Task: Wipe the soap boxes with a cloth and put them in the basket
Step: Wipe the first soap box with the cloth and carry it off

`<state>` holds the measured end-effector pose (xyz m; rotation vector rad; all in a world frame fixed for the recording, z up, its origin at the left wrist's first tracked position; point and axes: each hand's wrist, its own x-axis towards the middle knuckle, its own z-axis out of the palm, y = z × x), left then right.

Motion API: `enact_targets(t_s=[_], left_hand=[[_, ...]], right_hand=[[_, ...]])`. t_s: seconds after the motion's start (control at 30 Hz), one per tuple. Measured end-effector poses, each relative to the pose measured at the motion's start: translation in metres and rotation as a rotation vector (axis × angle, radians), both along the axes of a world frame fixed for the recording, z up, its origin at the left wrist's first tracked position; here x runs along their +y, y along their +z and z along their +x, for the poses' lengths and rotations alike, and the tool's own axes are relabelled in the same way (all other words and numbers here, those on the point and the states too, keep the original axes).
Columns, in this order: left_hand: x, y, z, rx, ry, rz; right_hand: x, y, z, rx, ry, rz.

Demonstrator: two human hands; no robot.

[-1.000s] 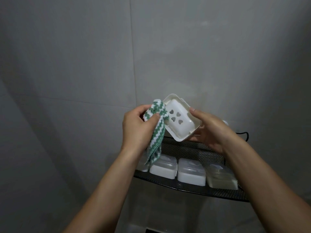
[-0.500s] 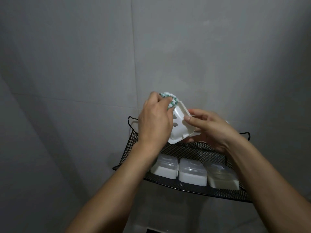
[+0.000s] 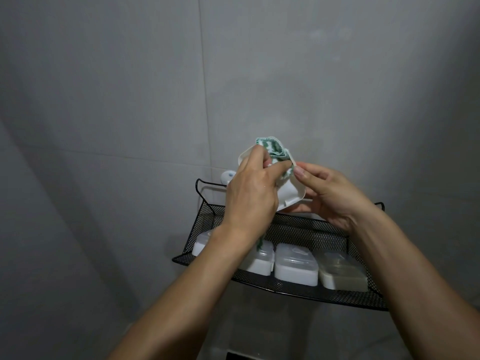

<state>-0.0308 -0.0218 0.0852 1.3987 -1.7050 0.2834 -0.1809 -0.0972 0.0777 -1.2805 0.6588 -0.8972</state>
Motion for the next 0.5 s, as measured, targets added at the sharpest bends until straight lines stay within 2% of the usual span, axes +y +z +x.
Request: enact_targets(t_s=[0.27, 0.5], left_hand=[[0.007, -0.014, -0.008, -0.011, -0.111, 0.057], [0.007, -0.016, 0.007, -0.131, -0.088, 0.087]], right_hand=[[-0.005, 0.006, 0.001, -0.092, -0.034, 0.056], [-0.003, 0.006, -0.001, -0.016, -0.111, -0.044]])
